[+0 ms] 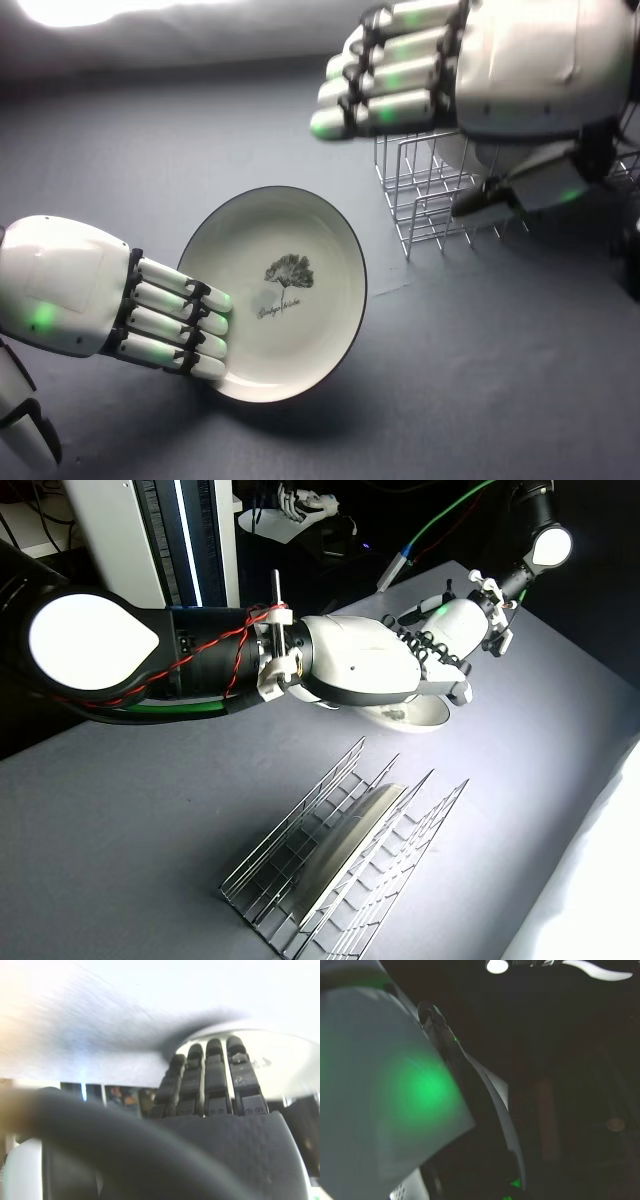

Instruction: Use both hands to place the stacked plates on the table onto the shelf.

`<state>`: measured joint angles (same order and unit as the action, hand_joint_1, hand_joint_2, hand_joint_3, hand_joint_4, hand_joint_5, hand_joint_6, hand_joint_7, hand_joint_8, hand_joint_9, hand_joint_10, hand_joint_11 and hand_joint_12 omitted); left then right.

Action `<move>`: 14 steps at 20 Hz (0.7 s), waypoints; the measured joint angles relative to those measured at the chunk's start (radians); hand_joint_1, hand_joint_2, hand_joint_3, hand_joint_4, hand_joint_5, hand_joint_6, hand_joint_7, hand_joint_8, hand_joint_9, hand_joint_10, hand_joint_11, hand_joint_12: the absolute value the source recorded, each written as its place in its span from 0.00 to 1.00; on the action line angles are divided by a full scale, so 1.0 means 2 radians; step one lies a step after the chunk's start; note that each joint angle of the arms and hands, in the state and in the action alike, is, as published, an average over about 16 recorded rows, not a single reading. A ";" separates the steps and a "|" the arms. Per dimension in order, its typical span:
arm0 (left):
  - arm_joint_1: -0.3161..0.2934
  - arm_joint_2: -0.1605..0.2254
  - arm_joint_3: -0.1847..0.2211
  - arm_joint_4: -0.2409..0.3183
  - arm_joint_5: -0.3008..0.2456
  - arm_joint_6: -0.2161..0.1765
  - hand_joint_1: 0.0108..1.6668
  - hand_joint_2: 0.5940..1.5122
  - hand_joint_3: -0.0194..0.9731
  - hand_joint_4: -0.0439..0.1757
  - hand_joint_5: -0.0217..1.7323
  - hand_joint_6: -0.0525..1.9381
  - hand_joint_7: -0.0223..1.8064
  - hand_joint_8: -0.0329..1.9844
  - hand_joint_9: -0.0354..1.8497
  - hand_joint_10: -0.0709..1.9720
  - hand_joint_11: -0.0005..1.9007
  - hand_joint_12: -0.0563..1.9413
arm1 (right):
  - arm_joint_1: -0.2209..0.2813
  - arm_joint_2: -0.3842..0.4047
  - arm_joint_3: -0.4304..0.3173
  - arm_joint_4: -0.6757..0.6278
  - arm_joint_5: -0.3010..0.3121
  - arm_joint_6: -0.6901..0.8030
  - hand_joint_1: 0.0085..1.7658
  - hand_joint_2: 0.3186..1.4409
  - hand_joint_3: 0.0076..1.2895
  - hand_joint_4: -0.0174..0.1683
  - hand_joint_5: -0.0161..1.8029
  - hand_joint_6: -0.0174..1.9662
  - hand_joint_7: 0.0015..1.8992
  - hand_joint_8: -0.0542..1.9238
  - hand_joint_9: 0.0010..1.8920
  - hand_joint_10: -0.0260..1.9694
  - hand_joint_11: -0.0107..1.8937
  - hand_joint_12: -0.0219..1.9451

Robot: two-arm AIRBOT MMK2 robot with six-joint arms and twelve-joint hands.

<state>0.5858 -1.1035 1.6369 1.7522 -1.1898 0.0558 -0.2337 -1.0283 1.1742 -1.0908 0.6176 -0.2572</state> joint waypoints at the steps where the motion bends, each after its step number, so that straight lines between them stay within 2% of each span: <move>1: 0.005 0.001 -0.002 -0.003 0.002 0.002 0.00 0.46 0.03 0.16 0.00 0.01 0.02 0.02 0.03 0.04 0.01 0.02 | -0.004 -0.001 -0.004 -0.007 0.005 -0.002 0.50 0.64 0.00 0.11 0.11 0.01 0.09 0.03 0.10 0.01 0.02 0.29; 6: 0.023 0.004 -0.010 -0.017 0.011 0.008 0.00 0.45 0.03 0.15 0.00 0.01 0.02 0.02 0.03 0.04 0.01 0.02 | -0.024 -0.002 -0.026 -0.032 0.017 -0.009 0.51 0.64 0.00 0.12 0.11 0.01 0.09 0.03 0.09 0.01 0.02 0.28; 14: 0.033 0.005 -0.012 -0.029 0.015 0.014 0.00 0.45 0.03 0.15 0.00 0.01 0.02 0.02 0.03 0.04 0.01 0.02 | -0.055 -0.008 -0.044 -0.061 0.014 -0.011 0.53 0.62 0.00 0.11 0.09 0.01 0.07 0.04 0.08 0.01 0.02 0.23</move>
<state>0.6514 -1.0926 1.6123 1.6937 -1.1607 0.0831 -0.3433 -1.0448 1.0865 -1.2136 0.6451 -0.2785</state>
